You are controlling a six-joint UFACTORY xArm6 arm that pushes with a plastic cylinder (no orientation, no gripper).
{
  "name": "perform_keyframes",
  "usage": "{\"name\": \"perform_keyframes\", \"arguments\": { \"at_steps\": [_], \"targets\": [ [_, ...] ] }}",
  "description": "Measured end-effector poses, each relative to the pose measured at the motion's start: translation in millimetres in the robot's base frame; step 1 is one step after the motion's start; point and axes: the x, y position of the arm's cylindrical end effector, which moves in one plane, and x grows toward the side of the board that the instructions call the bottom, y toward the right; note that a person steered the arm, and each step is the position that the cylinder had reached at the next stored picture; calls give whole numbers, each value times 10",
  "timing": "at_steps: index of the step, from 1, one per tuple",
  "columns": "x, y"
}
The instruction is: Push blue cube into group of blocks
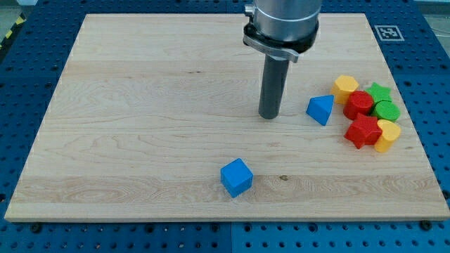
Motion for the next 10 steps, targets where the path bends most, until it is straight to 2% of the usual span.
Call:
{"name": "perform_keyframes", "arguments": {
  "at_steps": [3, 5, 6, 7, 8, 9, 10],
  "targets": [
    [6, 751],
    [6, 859],
    [6, 293],
    [6, -547],
    [188, -1280],
    [813, -1508],
    [1282, -1367]
  ]
}}
